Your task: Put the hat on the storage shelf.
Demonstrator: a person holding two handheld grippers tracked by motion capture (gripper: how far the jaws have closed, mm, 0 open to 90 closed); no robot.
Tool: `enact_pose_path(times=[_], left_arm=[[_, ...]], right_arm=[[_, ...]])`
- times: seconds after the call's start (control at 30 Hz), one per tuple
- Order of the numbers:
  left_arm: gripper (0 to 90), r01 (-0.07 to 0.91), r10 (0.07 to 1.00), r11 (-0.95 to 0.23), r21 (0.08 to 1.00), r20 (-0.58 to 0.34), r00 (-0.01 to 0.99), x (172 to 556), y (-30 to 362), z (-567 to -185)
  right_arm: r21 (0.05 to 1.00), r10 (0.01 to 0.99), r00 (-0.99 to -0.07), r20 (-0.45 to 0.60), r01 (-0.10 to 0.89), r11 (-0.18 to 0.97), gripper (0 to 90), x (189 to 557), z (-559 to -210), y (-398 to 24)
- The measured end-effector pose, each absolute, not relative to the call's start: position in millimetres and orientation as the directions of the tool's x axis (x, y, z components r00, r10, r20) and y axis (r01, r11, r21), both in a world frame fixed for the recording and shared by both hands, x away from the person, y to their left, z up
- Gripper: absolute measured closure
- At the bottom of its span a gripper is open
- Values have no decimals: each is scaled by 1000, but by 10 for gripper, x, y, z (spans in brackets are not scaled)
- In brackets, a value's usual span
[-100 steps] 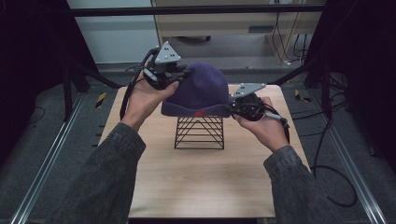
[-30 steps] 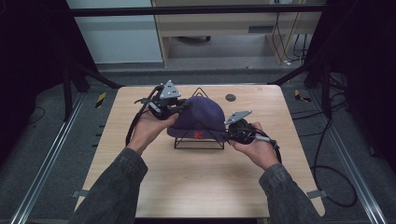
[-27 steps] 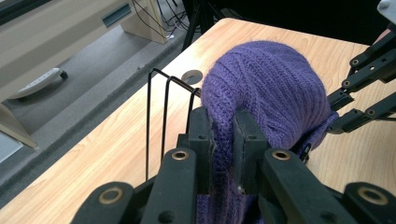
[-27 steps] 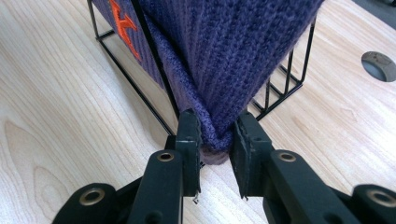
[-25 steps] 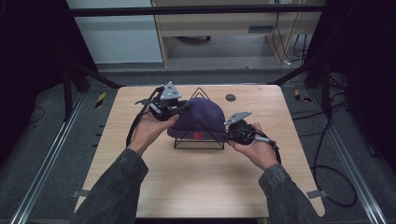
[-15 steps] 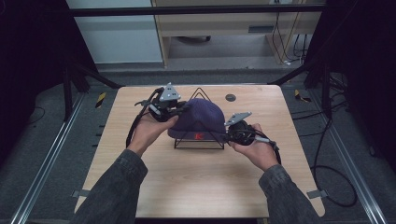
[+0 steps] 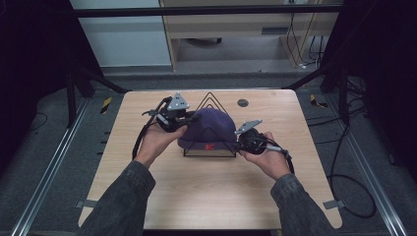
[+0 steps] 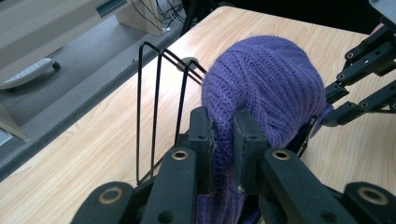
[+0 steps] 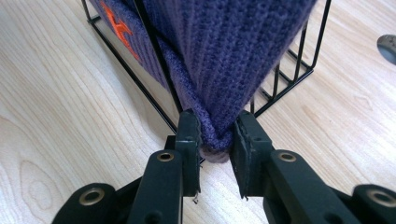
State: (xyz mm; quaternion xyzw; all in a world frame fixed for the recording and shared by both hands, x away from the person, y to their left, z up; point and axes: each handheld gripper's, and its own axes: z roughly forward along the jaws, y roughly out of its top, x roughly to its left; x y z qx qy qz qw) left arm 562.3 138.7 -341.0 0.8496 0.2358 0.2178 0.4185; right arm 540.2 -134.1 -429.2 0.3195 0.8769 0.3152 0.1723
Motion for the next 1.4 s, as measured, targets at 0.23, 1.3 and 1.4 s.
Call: enact_pose_path(times=[0.23,1.3,1.4], left_arm=[[792,224,580,-544,809,170,796,5620,1381,-3483],[789,238,593,-528,815,153,791,5599,1420,-3599],[789,241,593,-529,814,151,791,5596,1427,-3607]], right_arm=[[657,678,-729,-90,468,590,735,5422,-4377,-1356],[635,669,-738,-89,475,609,738,5431,-4429,-1381],[633,667,-740,-89,475,611,757,5429,-4434,-1368]])
